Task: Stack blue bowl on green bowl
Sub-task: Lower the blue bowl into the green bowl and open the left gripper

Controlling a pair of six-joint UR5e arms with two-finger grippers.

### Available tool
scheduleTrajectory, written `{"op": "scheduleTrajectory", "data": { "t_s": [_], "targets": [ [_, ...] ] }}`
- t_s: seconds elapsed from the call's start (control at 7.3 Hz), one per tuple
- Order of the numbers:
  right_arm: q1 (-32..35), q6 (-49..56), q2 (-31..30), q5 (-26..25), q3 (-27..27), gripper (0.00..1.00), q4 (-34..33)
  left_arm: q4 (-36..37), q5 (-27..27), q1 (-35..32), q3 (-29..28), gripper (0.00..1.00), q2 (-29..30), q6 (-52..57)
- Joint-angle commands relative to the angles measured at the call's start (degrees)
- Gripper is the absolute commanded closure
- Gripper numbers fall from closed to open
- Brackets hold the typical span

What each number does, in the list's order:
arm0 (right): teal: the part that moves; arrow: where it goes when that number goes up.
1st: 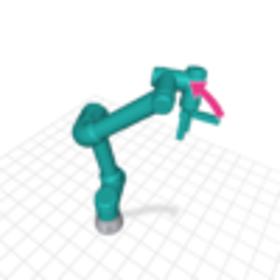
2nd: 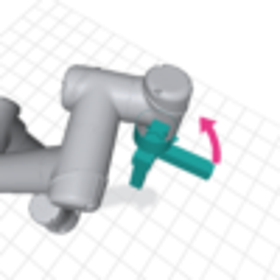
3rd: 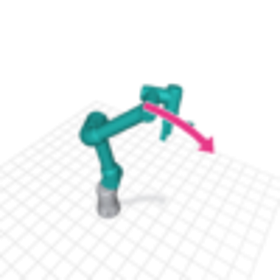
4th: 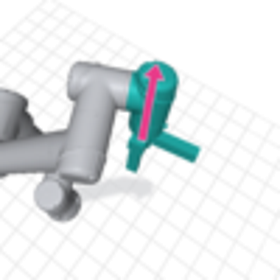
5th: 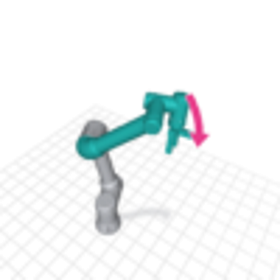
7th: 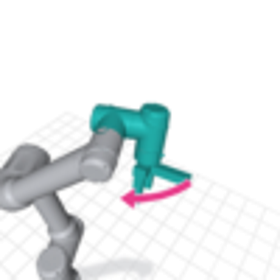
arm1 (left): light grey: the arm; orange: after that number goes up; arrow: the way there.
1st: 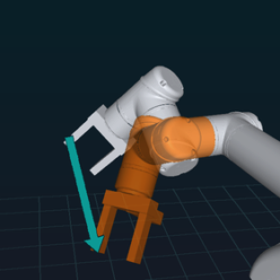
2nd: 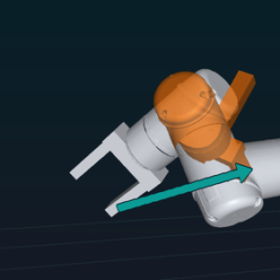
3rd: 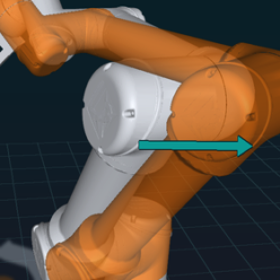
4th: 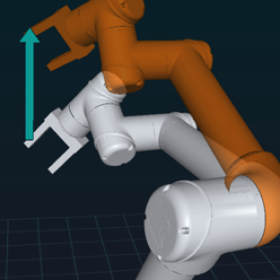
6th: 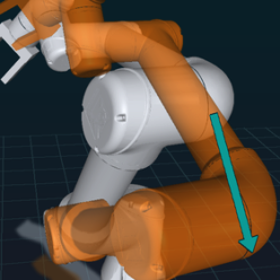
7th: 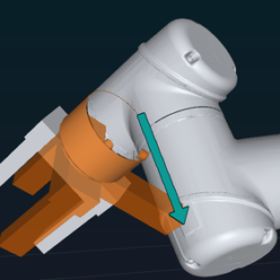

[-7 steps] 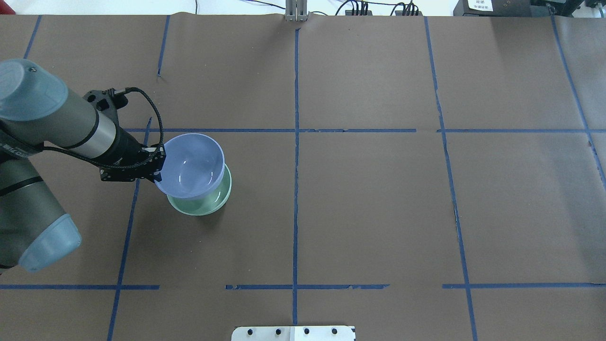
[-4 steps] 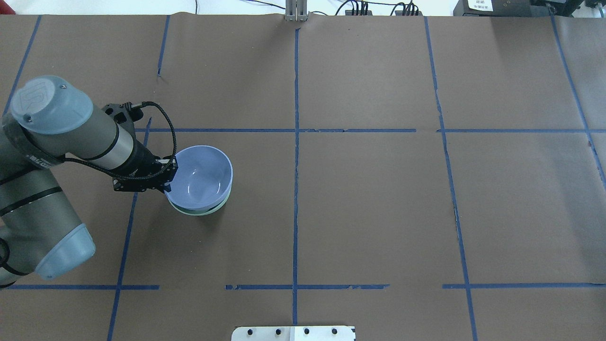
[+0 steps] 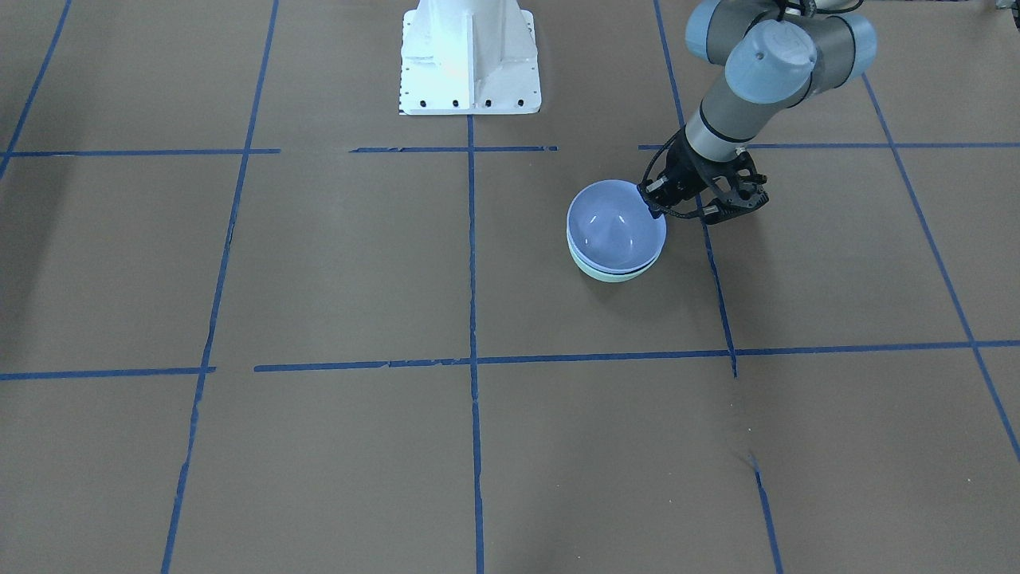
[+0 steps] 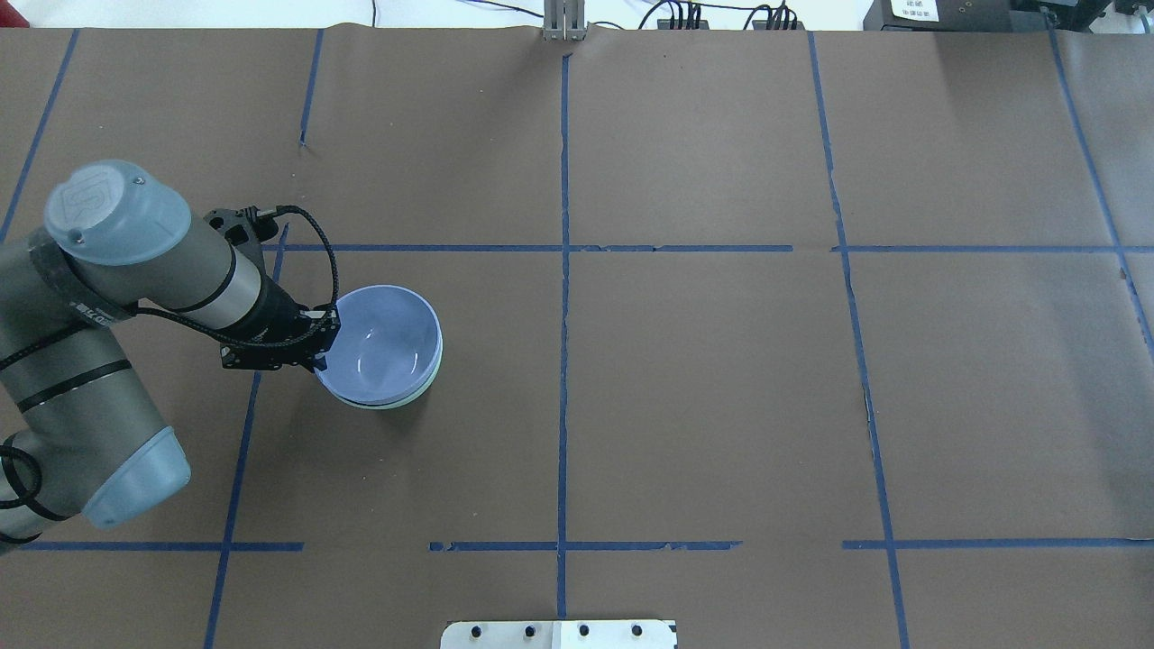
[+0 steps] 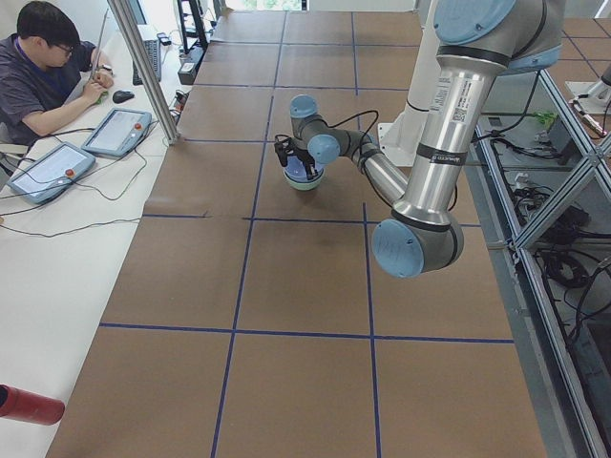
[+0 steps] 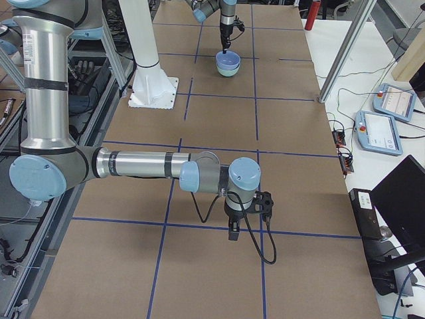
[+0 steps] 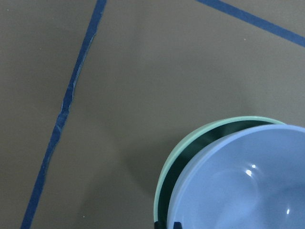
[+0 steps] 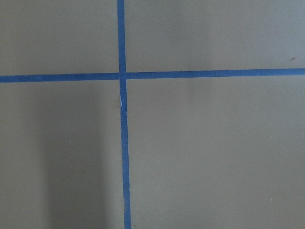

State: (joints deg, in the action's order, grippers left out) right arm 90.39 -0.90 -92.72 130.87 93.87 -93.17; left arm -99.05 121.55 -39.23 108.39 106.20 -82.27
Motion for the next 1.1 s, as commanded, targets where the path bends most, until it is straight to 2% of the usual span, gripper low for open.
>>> {"op": "scheduleTrajectory", "data": {
  "t_s": [0.0, 0.14, 0.27, 0.41, 0.55, 0.82, 0.96],
  "targets": [
    [-0.04, 0.02, 0.0, 0.0, 0.0, 0.0, 0.0, -0.88, 0.0, 0.03, -0.72, 1.0, -0.03, 0.0],
    [-0.04, 0.02, 0.09, 0.0, 0.0, 0.0, 0.0, -0.88, 0.0, 0.03, -0.72, 0.69, -0.03, 0.0],
    [-0.04, -0.07, 0.0, 0.0, 0.0, 0.0, 0.0, -0.79, -0.09, 0.03, -0.72, 0.29, -0.03, 0.0],
    [0.05, -0.07, 0.0, 0.0, 0.0, 0.0, 0.0, -0.79, -0.09, -0.06, -0.55, 0.08, -0.03, 0.0],
    [-0.04, 0.02, 0.0, 0.0, 0.0, 0.0, 0.0, -0.79, 0.09, -0.23, 0.32, 0.01, -0.11, 0.35],
    [-0.04, 0.02, 0.09, 0.0, 0.0, 0.0, 0.0, -0.18, 0.7, -1.98, 5.06, 0.0, -2.73, 4.45],
    [0.05, 0.02, 0.0, 0.0, 0.0, 0.0, 0.0, -0.17, 0.79, -5.21, 6.47, 0.0, -6.32, 13.27]
  ]
}}
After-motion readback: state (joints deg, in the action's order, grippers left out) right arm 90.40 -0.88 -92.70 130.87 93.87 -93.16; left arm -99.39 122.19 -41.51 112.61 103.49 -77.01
